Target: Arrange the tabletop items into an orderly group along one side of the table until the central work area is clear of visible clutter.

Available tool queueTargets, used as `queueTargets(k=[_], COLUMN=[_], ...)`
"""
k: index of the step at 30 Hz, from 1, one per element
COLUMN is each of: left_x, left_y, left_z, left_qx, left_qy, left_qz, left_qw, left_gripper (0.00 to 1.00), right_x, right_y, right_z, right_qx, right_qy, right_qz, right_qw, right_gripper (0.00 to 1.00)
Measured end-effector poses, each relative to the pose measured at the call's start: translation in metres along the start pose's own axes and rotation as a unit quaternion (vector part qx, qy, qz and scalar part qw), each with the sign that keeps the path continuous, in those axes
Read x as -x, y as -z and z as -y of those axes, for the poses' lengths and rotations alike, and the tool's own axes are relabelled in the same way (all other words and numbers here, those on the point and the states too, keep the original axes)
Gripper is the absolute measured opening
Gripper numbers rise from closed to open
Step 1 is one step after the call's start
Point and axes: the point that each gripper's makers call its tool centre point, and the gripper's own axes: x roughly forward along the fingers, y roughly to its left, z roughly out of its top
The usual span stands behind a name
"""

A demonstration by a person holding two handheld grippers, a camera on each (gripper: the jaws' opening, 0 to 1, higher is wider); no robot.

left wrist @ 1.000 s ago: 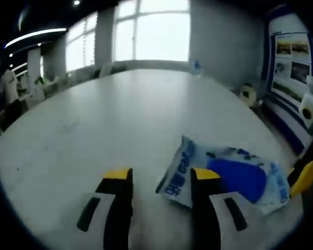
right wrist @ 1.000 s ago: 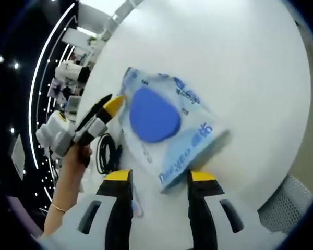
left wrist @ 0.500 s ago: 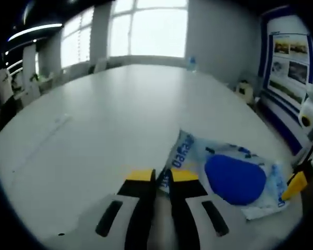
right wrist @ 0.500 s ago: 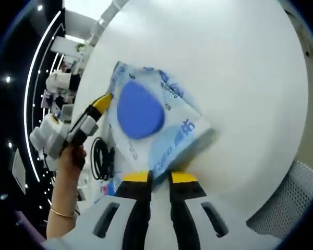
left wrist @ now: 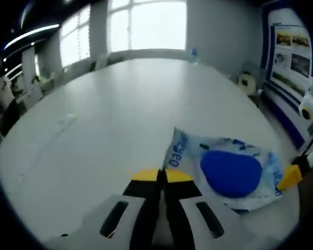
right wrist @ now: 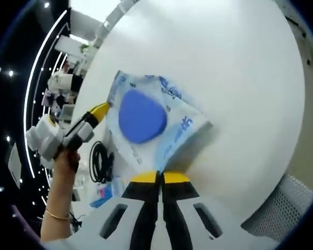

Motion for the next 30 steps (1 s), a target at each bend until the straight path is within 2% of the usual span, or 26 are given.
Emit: queueTargets(k=[4, 7, 10, 12, 13, 15, 18, 20, 21, 22, 23, 24, 28, 29, 30], left_x=[0.010, 0.022, 0.036, 0.044, 0.050, 0.061, 0.074, 0.085, 0.092, 0.097, 0.100, 0.107, 0.119, 0.123, 0.128], left_y=[-0.005, -0.009, -0.011, -0.012, -0.011, -0.010, -0.008, -0.008, -0.004, -0.003, -0.002, 0.001, 0.010, 0.012, 0.012], left_z=[0.001, -0.005, -0.011, -0.017, -0.021, -0.028, -0.038, -0.046, -0.049, -0.052, -0.054, -0.058, -0.067, -0.070, -0.075], left_qx=[0.010, 0.031, 0.035, 0.047, 0.069, 0.079, 0.100, 0.132, 0.166, 0.182, 0.189, 0.204, 0.236, 0.243, 0.252], left_qy=[-0.002, -0.023, -0.039, -0.047, -0.055, -0.067, -0.091, -0.112, -0.124, -0.135, -0.143, -0.158, -0.184, -0.194, -0.207], left_qz=[0.008, 0.006, 0.012, 0.019, 0.024, 0.030, 0.036, 0.050, 0.048, 0.053, 0.056, 0.056, 0.063, 0.068, 0.080], left_qw=[0.9999, 0.9992, 0.9986, 0.9976, 0.9958, 0.9941, 0.9902, 0.9837, 0.9770, 0.9727, 0.9698, 0.9645, 0.9521, 0.9480, 0.9419], left_gripper=[0.00, 0.00, 0.00, 0.00, 0.00, 0.00, 0.00, 0.00, 0.00, 0.00, 0.00, 0.00, 0.00, 0.00, 0.00], right_x=[0.005, 0.007, 0.010, 0.012, 0.013, 0.014, 0.015, 0.015, 0.015, 0.014, 0.013, 0.011, 0.002, -0.002, -0.008], right_y=[-0.008, -0.018, -0.023, -0.035, -0.043, -0.050, -0.068, -0.080, -0.088, -0.094, -0.099, -0.105, -0.129, -0.131, -0.132], right_z=[0.002, -0.001, -0.009, -0.014, -0.018, -0.025, -0.039, -0.052, -0.061, -0.066, -0.072, -0.082, -0.112, -0.116, -0.124], right_qx=[0.025, 0.049, 0.054, 0.085, 0.102, 0.120, 0.172, 0.208, 0.227, 0.245, 0.252, 0.271, 0.324, 0.316, 0.329], right_qy=[0.003, 0.005, -0.004, -0.004, -0.005, -0.009, -0.009, -0.010, -0.011, -0.011, -0.013, -0.017, -0.029, -0.033, -0.046], right_qz=[0.012, 0.027, 0.020, 0.035, 0.043, 0.050, 0.074, 0.089, 0.101, 0.108, 0.115, 0.117, 0.130, 0.127, 0.115], right_qw=[0.9996, 0.9984, 0.9983, 0.9958, 0.9938, 0.9915, 0.9823, 0.9740, 0.9686, 0.9633, 0.9609, 0.9553, 0.9365, 0.9394, 0.9363], right_gripper=[0.01, 0.01, 0.01, 0.01, 0.01, 0.01, 0.01, 0.01, 0.01, 0.01, 0.01, 0.01, 0.01, 0.01, 0.01])
